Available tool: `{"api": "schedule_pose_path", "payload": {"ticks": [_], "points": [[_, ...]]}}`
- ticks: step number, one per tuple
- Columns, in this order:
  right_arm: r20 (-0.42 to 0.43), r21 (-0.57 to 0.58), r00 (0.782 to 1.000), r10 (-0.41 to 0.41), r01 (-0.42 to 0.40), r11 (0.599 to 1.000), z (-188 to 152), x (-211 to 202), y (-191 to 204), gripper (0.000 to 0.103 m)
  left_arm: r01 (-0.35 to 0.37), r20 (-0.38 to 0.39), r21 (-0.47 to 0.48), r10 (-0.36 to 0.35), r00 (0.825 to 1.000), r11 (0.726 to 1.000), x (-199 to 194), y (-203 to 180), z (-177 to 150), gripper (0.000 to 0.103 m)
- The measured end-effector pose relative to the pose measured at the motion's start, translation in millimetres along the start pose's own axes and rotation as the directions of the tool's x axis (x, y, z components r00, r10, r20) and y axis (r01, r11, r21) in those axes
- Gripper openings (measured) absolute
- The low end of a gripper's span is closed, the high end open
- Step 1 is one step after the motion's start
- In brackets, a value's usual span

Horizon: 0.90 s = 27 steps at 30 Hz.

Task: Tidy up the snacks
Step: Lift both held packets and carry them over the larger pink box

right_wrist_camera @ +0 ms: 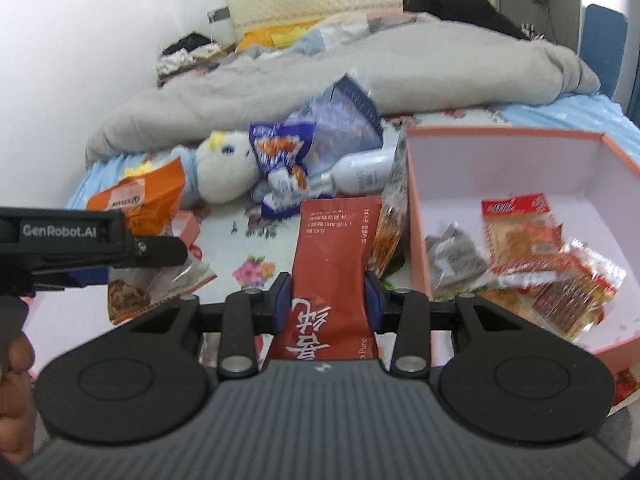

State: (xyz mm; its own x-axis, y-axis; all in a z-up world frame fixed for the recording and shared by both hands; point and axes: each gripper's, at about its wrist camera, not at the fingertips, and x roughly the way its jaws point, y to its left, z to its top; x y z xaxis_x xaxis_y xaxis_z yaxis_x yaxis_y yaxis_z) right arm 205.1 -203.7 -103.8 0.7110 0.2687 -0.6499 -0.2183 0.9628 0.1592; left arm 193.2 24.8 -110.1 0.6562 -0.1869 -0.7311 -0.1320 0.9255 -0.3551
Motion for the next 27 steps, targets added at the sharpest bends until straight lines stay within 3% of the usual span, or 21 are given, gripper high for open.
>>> {"api": "schedule_pose_path", "payload": {"ticks": [15, 27], "points": [[0.142, 0.054, 0.989, -0.029, 0.022, 0.998, 56, -53, -47, 0.041, 0.110, 0.053, 0.119, -0.117, 0.992, 0.987, -31, -94, 46, 0.074], [0.222, 0.089, 0.971, -0.085, 0.067, 0.994, 87, -74, -95, 0.041, 0.187, 0.046, 0.192, -0.199, 0.979, 0.963, -19, -171, 73, 0.074]]}}
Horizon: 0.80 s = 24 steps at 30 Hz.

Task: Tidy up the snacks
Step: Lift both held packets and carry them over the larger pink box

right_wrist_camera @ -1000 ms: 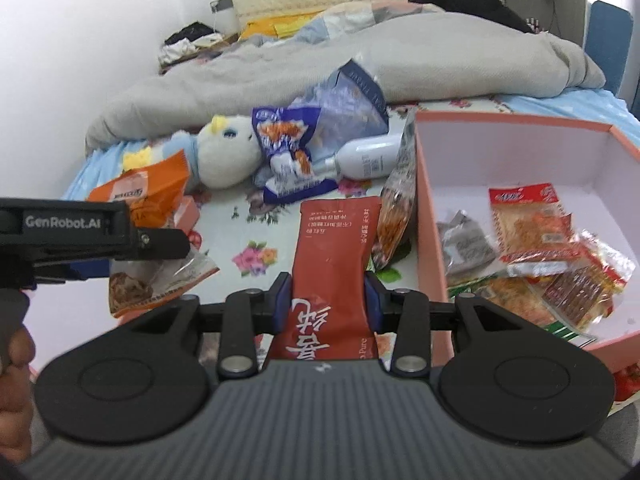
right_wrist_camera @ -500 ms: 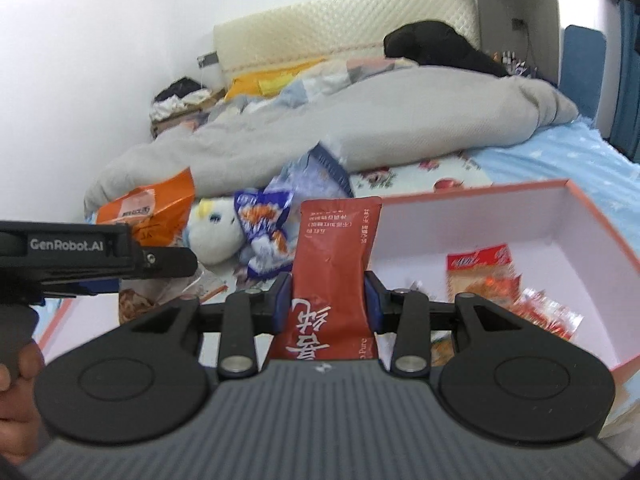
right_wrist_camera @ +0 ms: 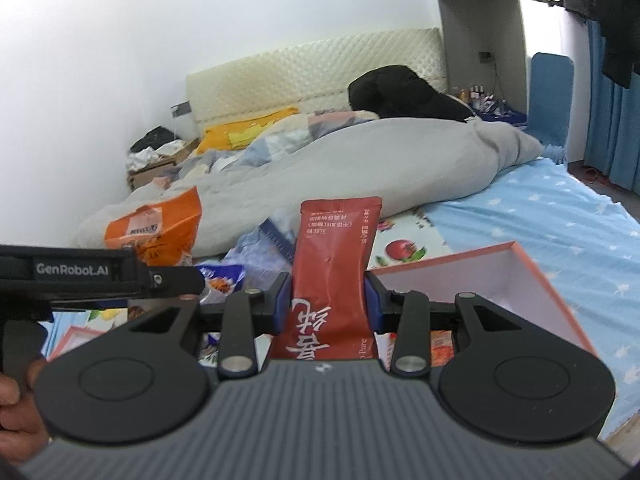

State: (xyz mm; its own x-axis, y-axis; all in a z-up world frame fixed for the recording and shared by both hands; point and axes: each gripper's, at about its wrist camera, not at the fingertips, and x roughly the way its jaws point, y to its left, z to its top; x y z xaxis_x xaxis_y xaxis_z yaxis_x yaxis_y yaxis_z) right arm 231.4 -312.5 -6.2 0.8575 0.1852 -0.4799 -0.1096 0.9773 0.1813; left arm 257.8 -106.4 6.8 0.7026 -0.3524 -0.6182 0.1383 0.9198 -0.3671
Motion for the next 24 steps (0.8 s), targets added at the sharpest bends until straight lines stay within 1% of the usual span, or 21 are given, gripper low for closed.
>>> {"api": "schedule_pose_path", "payload": {"ticks": [5, 8, 12, 17, 21, 24], "points": [[0.008, 0.006, 0.999, -0.038, 0.038, 0.999, 2, 4, -23, 0.041, 0.018, -0.025, 0.032, -0.017, 1.000, 0.999, 25, -21, 4, 0.074], [-0.011, 0.025, 0.998, -0.063, 0.063, 0.998, -2, 11, -38, 0.041, 0.016, -0.072, 0.040, -0.013, 0.997, 0.999, 49, -26, -4, 0.074], [-0.058, 0.029, 0.993, -0.100, 0.102, 0.994, -16, 22, -54, 0.041, 0.014, -0.138, 0.065, -0.005, 0.990, 0.998, 81, -32, -20, 0.074], [-0.138, 0.039, 0.981, -0.134, 0.141, 0.989, -35, 39, -74, 0.041, 0.017, -0.206, 0.077, 0.000, 0.979, 0.997, 114, -36, -38, 0.074], [-0.208, 0.053, 0.969, -0.135, 0.149, 0.987, -51, 52, -87, 0.041, 0.019, -0.243, 0.085, 0.002, 0.970, 0.996, 131, -39, -47, 0.074], [-0.243, 0.066, 0.960, -0.137, 0.158, 0.985, -60, 60, -95, 0.041, 0.018, -0.271, 0.092, 0.007, 0.962, 0.996, 141, -40, -52, 0.074]]}}
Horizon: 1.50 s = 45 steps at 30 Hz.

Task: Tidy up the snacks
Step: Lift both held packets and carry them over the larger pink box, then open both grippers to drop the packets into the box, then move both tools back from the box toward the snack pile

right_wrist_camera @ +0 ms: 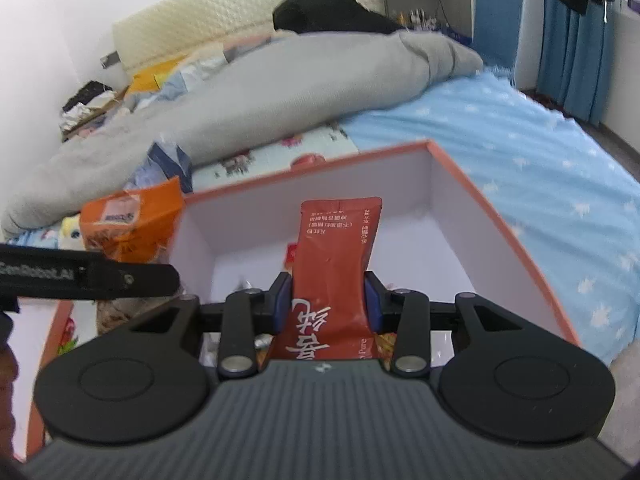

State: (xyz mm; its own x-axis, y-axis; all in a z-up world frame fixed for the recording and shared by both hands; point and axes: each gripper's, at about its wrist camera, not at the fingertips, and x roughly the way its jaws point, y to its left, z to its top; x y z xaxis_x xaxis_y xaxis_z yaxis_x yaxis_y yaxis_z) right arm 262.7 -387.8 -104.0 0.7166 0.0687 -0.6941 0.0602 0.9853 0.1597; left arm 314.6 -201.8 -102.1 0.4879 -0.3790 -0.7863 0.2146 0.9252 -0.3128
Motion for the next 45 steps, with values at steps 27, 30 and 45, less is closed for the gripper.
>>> {"api": "schedule_pose_path", "payload": {"ticks": [27, 30, 45], "points": [[-0.020, 0.069, 0.999, -0.027, 0.028, 0.997, -4, 5, -21, 0.071, 0.017, -0.007, -0.041, -0.017, 1.000, 0.999, -7, -4, 5, 0.096], [0.021, 0.064, 1.000, -0.021, 0.020, 0.998, 2, -9, -18, 0.071, 0.016, 0.024, -0.025, -0.015, 1.000, 1.000, -23, -8, 7, 0.096], [0.218, 0.028, 0.975, 0.038, -0.045, 0.999, 25, -90, 22, 0.072, 0.021, 0.220, 0.048, -0.031, 0.975, 0.999, -125, -11, 1, 0.096]]}}
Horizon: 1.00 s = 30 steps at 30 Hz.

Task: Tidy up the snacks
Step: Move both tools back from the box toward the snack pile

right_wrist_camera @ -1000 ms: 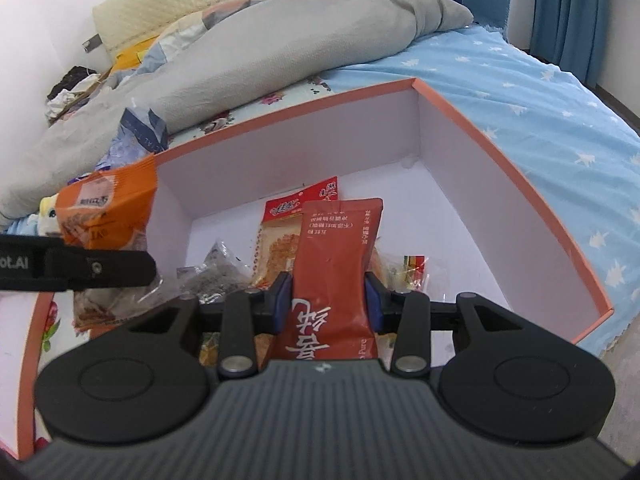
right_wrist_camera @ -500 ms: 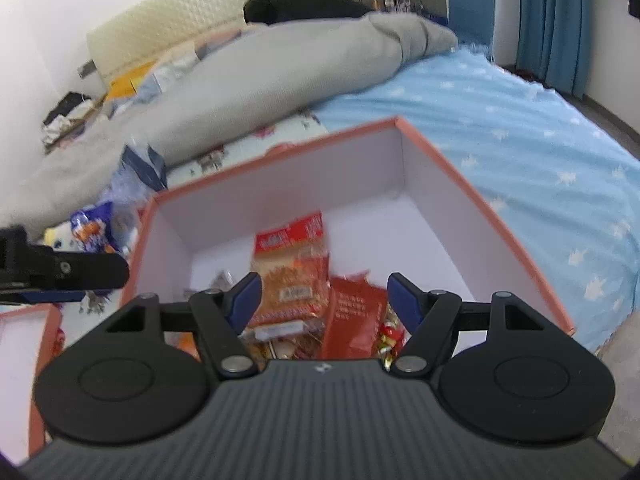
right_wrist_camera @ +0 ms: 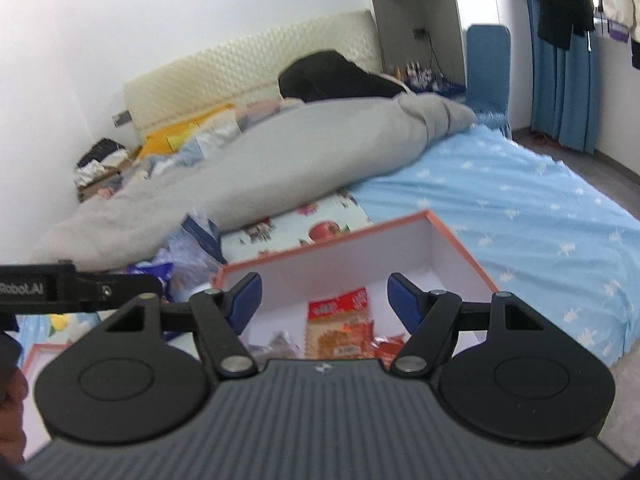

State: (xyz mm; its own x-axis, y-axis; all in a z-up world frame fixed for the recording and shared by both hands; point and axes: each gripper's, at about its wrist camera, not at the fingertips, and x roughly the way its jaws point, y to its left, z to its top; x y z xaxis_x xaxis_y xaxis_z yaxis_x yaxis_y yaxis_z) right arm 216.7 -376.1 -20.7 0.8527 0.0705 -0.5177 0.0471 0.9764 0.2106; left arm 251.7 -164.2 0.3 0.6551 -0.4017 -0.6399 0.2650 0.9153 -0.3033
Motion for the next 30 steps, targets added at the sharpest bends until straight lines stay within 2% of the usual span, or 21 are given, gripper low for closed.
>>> {"api": "schedule_pose_path", "payload": {"ticks": [9, 18, 22, 30], "points": [[0.075, -0.030, 0.996, 0.044, -0.042, 0.999, 3, -34, 36, 0.071, -0.002, 0.101, 0.010, 0.001, 0.995, 1.000, -65, 15, -3, 0.096], [0.081, -0.072, 0.992, 0.092, -0.087, 0.994, -10, -47, 76, 0.072, -0.028, 0.135, -0.040, 0.033, 0.990, 0.999, -111, 55, -21, 0.096], [0.093, -0.080, 0.989, 0.118, -0.111, 0.991, -13, -53, 90, 0.072, -0.061, 0.152, -0.050, 0.068, 0.986, 0.997, -129, 73, -27, 0.096], [0.073, -0.110, 0.987, 0.143, -0.135, 0.985, -32, -52, 116, 0.072, -0.106, 0.163, -0.076, 0.117, 0.980, 0.992, -151, 104, -44, 0.096]]}}
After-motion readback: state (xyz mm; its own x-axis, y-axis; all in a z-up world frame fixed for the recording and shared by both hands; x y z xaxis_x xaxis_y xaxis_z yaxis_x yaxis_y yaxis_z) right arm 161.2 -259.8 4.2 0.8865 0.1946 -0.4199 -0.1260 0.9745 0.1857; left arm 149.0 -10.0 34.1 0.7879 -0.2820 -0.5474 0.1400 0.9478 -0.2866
